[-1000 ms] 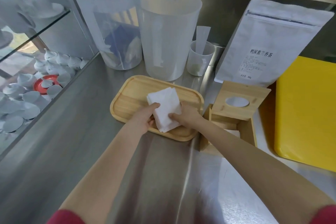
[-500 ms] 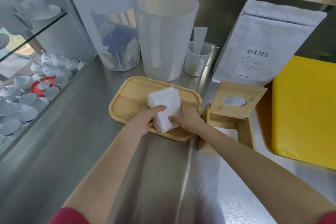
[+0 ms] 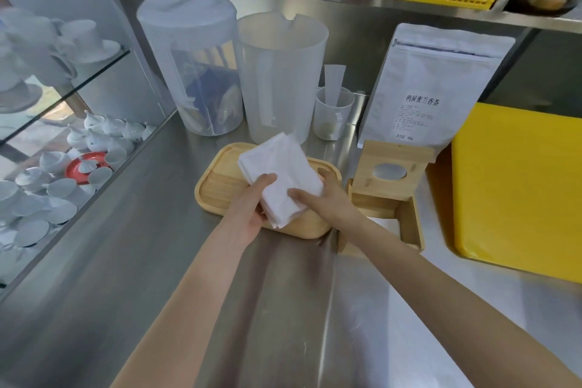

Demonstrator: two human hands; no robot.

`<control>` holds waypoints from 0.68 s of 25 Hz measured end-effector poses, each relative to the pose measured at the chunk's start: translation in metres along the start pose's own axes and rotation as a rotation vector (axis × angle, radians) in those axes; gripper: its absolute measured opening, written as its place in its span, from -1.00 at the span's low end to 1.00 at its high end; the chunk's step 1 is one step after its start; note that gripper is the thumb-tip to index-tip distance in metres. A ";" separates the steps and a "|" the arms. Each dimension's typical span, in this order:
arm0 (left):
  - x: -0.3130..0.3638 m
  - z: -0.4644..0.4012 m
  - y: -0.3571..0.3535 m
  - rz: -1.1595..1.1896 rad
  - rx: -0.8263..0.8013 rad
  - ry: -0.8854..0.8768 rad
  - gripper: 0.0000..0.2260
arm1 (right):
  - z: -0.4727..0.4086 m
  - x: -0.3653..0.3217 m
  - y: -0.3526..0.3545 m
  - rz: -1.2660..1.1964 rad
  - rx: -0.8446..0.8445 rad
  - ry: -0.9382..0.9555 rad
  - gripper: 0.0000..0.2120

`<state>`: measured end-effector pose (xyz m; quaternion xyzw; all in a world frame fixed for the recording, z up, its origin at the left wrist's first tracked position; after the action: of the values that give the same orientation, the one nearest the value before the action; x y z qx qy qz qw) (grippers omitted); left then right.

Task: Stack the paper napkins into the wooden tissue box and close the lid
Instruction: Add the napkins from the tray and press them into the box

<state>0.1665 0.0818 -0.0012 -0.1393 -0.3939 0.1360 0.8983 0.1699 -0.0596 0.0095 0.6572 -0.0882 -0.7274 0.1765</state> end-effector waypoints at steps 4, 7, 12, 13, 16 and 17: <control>-0.010 0.029 -0.020 0.140 -0.155 -0.048 -0.54 | 0.039 -0.009 0.008 -0.379 0.065 -0.002 -0.08; -0.020 0.046 -0.038 0.214 -0.197 -0.097 -0.58 | 0.067 -0.010 0.012 -0.596 -0.021 -0.021 -0.50; -0.041 0.065 -0.059 0.213 -0.274 -0.123 -0.60 | 0.098 -0.008 0.016 -0.764 -0.082 -0.049 -0.56; -0.045 0.067 -0.060 0.185 -0.280 -0.135 -0.57 | 0.103 -0.008 0.018 -0.772 -0.078 -0.032 -0.63; -0.054 0.068 -0.061 0.113 -0.288 -0.190 -0.47 | 0.111 -0.006 0.025 -0.789 -0.009 0.014 -0.82; -0.055 0.069 -0.062 0.074 -0.283 -0.208 -0.46 | 0.112 -0.004 0.028 -0.794 0.024 0.019 -0.85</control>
<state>0.0873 0.0150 0.0290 -0.2640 -0.4943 0.1259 0.8186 0.0633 -0.0956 0.0366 0.6488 0.1659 -0.7320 -0.1252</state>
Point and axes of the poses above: each hand's wrist, its own z-axis away from the middle knuckle, its own y-axis out of the back of the hand, x = y × z, the point moved 4 cm from there along -z, towards the middle knuckle, and after that the axes turned 12 degrees about y, right-handed, at the moved point
